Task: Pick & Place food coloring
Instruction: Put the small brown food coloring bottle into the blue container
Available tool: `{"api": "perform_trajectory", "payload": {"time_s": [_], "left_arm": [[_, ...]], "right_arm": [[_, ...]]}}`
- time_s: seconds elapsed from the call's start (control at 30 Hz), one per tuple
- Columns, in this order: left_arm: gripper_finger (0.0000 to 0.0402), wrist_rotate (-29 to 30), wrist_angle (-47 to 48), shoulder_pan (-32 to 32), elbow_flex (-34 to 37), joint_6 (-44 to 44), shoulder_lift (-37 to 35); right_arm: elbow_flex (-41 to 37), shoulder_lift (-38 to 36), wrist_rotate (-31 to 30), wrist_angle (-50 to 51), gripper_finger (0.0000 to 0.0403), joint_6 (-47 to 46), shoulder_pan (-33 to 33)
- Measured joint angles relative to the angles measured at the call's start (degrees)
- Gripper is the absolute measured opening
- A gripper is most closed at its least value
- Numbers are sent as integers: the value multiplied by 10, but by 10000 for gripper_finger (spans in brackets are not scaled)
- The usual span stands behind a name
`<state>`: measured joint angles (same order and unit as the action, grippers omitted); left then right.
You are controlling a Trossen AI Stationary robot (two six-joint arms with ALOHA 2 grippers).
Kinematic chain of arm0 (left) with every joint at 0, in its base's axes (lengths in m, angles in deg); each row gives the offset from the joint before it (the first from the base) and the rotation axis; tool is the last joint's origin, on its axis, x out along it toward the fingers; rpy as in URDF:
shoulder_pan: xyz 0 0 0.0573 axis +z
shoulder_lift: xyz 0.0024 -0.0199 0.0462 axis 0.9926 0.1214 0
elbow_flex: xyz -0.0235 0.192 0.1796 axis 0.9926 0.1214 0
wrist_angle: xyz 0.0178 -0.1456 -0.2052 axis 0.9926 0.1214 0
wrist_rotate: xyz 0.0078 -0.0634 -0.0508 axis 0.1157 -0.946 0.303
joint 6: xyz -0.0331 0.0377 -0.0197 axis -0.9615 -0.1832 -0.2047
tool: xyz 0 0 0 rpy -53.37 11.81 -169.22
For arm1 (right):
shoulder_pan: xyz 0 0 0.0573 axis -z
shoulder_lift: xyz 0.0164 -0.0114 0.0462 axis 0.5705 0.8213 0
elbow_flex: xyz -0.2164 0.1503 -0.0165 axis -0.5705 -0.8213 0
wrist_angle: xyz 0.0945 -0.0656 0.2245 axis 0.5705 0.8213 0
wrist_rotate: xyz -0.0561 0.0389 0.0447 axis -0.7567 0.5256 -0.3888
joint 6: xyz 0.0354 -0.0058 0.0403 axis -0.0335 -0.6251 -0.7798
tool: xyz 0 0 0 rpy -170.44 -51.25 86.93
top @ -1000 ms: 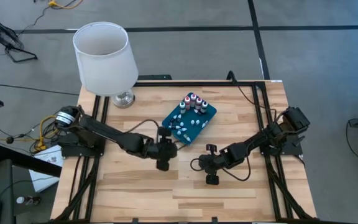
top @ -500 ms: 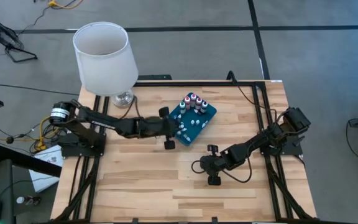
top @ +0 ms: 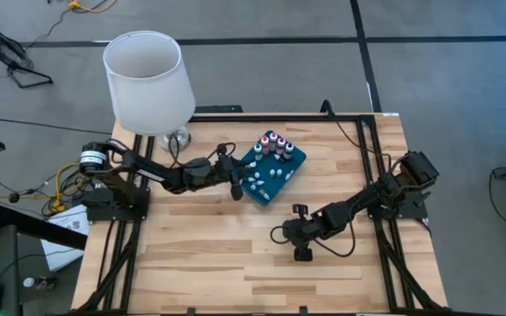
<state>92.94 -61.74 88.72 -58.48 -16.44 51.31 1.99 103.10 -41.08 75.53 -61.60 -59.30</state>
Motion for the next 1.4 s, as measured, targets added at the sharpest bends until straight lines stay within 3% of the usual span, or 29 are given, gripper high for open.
{"api": "perform_trajectory", "payload": {"time_s": [0.27,1.4], "left_arm": [[73,11,-31,0,0,-12,63],[74,36,-27,5,72,-34,64]], "right_arm": [[0,0,-1,0,59,-1,-2],[0,0,-2,-2,59,-5,-2]]}}
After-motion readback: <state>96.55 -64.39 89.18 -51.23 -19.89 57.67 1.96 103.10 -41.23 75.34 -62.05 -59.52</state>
